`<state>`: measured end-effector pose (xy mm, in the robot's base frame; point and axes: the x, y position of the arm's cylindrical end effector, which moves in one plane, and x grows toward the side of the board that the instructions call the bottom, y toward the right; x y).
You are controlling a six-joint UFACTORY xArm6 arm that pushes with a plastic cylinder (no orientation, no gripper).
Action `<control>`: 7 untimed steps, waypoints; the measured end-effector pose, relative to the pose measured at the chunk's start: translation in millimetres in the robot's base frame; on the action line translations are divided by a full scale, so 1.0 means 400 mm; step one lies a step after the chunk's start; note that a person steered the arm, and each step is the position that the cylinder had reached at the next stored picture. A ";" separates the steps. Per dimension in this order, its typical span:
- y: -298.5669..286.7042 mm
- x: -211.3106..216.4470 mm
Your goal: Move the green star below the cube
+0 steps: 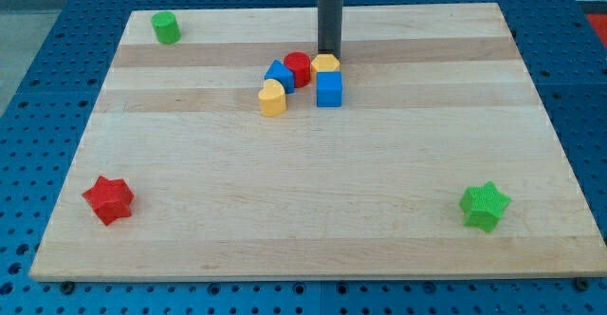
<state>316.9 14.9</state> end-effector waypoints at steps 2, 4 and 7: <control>0.116 0.021; 0.454 0.353; 0.558 0.629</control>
<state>568.6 238.1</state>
